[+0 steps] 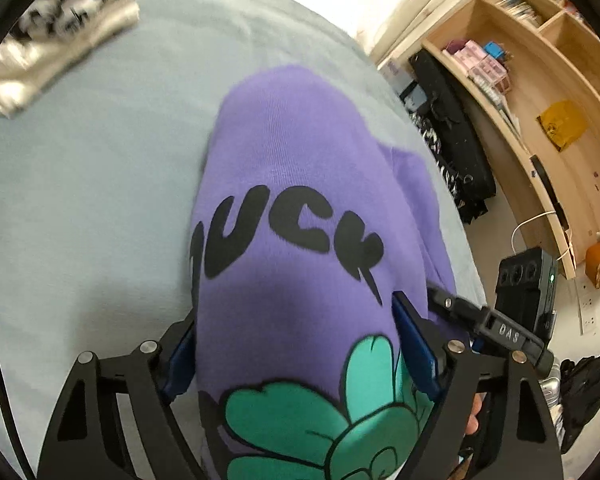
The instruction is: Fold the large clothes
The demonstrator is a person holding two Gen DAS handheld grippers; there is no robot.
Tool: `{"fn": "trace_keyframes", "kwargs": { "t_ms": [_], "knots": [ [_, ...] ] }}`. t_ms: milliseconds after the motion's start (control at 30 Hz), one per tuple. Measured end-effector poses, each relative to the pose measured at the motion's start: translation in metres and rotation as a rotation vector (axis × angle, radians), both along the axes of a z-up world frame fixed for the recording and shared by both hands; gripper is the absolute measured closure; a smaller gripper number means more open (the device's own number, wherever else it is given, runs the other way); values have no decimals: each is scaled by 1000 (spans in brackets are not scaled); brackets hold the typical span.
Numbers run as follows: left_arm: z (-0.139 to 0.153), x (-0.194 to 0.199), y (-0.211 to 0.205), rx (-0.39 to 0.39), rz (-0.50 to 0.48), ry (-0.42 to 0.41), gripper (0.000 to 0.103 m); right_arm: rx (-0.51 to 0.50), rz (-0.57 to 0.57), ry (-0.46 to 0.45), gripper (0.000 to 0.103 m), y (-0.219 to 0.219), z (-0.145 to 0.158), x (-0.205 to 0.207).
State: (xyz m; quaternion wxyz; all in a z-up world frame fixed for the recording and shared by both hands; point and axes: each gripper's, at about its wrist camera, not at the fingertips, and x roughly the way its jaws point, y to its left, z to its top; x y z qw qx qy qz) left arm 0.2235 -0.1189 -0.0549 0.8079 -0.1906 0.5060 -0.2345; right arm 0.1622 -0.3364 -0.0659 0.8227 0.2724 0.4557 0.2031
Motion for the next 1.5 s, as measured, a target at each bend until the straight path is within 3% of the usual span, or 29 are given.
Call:
{"fn": "trace_keyframes", "kwargs": {
  "t_ms": [200,500,700,1033,1300,1433,1500],
  "knots": [
    [54,-26,42,-12,33,-106,20,49,36,-90,63,38,32,-23],
    [138,-32,174,-50,123,-241,20,76,166,-257,63,138,116,2],
    [198,16,267,-23,197,-352,20,98,248,-351,63,230,173,80],
    [279,163,377,50,247,-440,20,172,271,-422,63,346,224,221],
    [295,258,431,83,291,-460,19,179,179,-445,62,409,228,300],
    [252,306,440,95,316,-370,18,122,136,-375,62,418,197,330],
    [217,325,437,165,338,-293,10,68,138,-246,61,419,164,348]
  ]
}}
